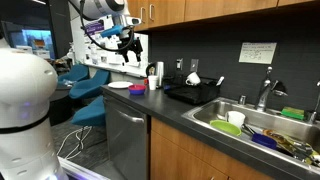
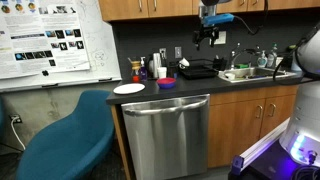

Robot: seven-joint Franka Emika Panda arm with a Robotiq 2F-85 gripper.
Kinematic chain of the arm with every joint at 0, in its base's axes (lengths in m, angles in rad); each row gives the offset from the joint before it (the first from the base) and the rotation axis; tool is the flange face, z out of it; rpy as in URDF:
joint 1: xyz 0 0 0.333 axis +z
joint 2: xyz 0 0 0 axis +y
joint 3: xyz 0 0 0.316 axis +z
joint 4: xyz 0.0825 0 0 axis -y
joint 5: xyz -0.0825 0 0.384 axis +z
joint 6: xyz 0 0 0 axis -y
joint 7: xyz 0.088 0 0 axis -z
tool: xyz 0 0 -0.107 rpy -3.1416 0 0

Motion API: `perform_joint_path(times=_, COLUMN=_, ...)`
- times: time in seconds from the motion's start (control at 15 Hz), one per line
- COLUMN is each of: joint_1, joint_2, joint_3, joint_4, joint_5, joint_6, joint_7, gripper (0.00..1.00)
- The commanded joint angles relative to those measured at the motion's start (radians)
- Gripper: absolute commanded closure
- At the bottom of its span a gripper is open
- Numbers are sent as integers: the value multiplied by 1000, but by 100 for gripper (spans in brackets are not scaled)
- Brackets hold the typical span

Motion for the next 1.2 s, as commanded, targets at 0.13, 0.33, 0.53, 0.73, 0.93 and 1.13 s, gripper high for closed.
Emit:
perform_joint_path(times=0.13, joint_1=11, joint_2=2, joint_3=-10, joint_4=-1, joint_5=-5, joint_6=-2, joint_7=3, gripper=0)
perform_joint_path(times=0.33, joint_1=11, joint_2=2, joint_3=-10, joint_4=-2, joint_5=-5, joint_6=-2, joint_7=3, gripper=0)
perform_joint_path(times=0.53, joint_1=11, joint_2=2, joint_3=-10, joint_4=-2, joint_5=-5, joint_6=-2, joint_7=3, gripper=0)
perform_joint_path(times=0.73, joint_1=13, joint_2=10, joint_3=-6, joint_4=5, joint_5=-9, joint_6=0, joint_7=5, gripper=0)
perform_joint_path(times=0.93, joint_1=30, joint_2=25, joint_3=-2, joint_4=15, joint_5=5, joint_6=4, joint_7=-18, gripper=0)
perform_joint_path(times=1.13, joint_1=46, joint_2=35, joint_3=0, joint_4=11, joint_5=26, joint_6=20, joint_7=-29, gripper=0)
